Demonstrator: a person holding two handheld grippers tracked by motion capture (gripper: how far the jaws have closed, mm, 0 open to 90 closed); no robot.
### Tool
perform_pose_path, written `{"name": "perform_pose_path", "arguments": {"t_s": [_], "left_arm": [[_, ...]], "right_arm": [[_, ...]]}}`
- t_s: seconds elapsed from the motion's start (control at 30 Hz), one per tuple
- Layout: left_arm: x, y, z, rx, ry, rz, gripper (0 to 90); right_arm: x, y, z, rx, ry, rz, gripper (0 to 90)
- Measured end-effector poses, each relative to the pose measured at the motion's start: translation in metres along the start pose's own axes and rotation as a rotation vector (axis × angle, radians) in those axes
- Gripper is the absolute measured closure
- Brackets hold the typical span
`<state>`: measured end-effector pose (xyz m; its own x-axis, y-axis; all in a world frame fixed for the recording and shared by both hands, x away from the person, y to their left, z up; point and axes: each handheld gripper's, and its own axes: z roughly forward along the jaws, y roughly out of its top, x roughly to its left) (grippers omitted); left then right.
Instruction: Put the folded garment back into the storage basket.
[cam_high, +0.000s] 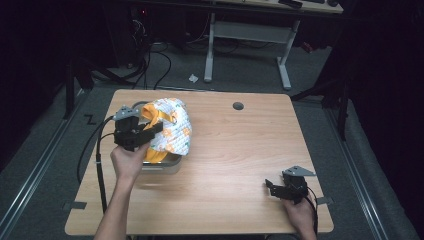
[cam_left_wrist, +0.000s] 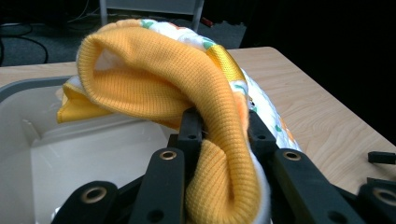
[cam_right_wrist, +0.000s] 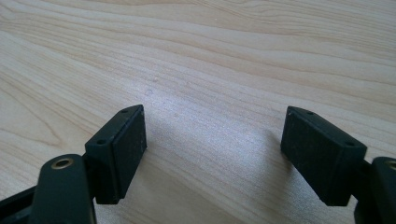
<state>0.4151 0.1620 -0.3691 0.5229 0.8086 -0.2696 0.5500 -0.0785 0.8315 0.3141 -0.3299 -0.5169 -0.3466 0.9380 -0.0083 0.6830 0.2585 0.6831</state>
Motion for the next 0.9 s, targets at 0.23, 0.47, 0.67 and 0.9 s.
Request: {"name": "perform_pose_path", "arguments": {"t_s": [0.23,0.47,0.67,0.9], "left_arm": [[0.012,-0.002,-0.003,0.009,0.026,-0.008,73.3],[0.023,-0.005,0.0,0.034,0.046,-0.017,73.3],[0.028,-0.009,0.01,0.072,0.055,-0.013,73.2],[0.031,-0.012,0.025,0.11,0.068,0.0,73.2]], "right_arm": [[0.0,0.0,0.0,0.0,-0.001,0.0,22.7],[0.0,0.0,0.0,0.001,0.0,0.0,22.7],[0.0,0.0,0.0,0.001,0.0,0.0,22.7],[0.0,0.0,0.0,0.0,-0.001,0.0,22.7]]}}
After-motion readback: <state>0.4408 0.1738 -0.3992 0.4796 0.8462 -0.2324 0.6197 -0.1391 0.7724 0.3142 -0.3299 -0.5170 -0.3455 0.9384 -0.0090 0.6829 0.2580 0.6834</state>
